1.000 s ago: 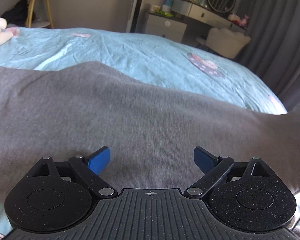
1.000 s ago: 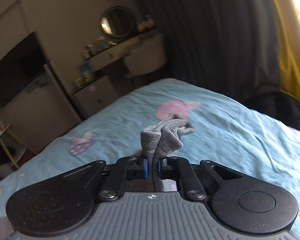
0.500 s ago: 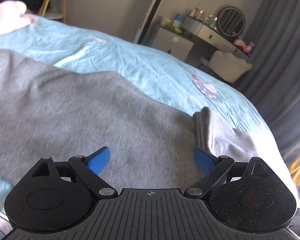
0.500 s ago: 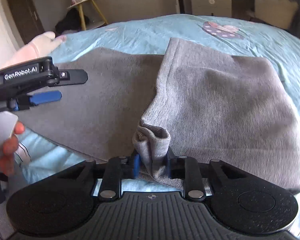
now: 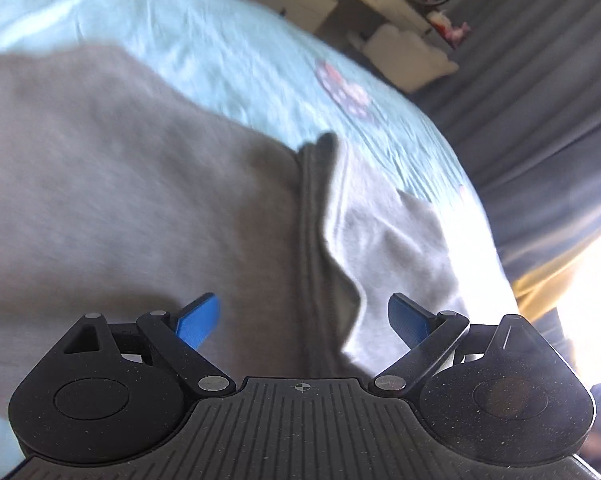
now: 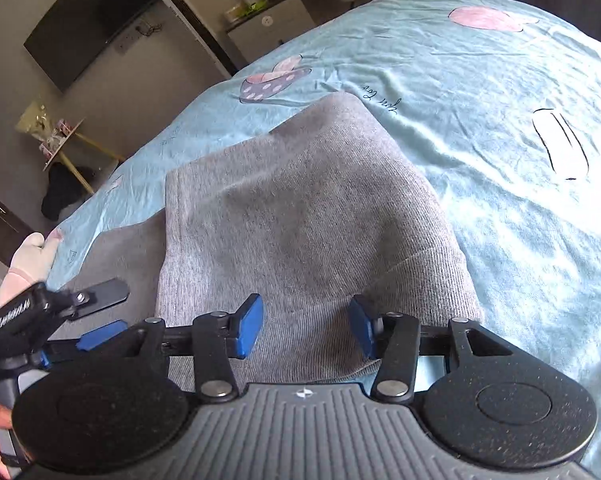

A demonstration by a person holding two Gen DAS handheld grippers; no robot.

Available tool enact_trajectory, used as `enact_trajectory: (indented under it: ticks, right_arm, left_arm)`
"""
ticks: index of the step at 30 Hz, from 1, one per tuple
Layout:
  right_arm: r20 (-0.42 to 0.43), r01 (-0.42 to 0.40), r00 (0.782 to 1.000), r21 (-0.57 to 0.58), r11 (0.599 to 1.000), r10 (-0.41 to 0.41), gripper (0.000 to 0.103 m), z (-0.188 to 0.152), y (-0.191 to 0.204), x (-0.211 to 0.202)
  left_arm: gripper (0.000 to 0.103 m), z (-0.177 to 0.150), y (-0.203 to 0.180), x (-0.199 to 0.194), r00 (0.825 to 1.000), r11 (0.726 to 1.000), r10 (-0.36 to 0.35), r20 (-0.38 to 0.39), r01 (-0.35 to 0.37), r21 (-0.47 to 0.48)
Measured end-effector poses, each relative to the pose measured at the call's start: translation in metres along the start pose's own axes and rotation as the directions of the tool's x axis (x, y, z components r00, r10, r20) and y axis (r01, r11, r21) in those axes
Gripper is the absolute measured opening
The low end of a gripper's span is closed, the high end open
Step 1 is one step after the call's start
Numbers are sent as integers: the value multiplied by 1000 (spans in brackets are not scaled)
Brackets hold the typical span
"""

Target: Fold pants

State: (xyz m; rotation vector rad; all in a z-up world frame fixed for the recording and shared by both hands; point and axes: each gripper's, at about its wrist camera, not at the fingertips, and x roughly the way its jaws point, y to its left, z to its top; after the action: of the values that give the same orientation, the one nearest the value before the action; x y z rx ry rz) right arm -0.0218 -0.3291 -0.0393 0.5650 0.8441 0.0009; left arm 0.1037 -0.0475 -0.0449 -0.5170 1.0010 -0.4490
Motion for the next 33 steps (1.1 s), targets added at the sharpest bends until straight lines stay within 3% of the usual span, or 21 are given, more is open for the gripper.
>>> enact_trajectory:
  ticks: [3,7,11,14,15,16,17,18,20,25,29,33]
  right_arm:
    - [-3,-20,1000,2,1000,20,49,4,0,6]
    - [0,-62,998,70,996,62,49,7,-10,10]
    - [3,-101,995,129,986,102,49,7,-19,13]
    - [5,-107,994,140,984,107,49,7,-21,15]
    - [5,-106,994,140,984,107,49,7,-21,14]
    - [5,-106,994,139,985,106,49,7,-20,14]
    - [5,-106,994,139,985,106,49,7,-20,14]
    - [5,-106,994,142,984,107,49,7,-21,14]
    - [2,-103,995,142,984,104,49,7,-20,14]
    - [21,-62,998,110,992,60,49,7,-12,9]
    - [77,-32,997,106,994,23,49,4,-10,-3]
    - [100,-13,995,122,992,1,49,4,-13,-13]
  left_arm:
    - [96,9,1,27,996,996,-42,-77,37,-75]
    - [96,17,-5,50,995,998,-37,-93,32,-53]
    - [87,23,-5,66,981,975,-162,-109,142,-173]
    - [69,19,2,80,967,955,-209,-144,170,-245]
    - [52,18,6,83,963,946,-224,-148,179,-270]
    - [27,18,10,85,962,938,-222,-157,166,-305]
    - [19,17,14,86,964,933,-206,-170,141,-330]
    - [19,16,17,85,965,931,-201,-171,134,-340]
    - [18,15,13,80,969,942,-188,-162,131,-309]
    - [16,23,-17,68,981,989,-70,-179,44,-144]
    - [16,27,-34,62,984,1000,-10,-178,5,-29]
    - [16,30,-38,56,984,1000,7,-176,-4,18]
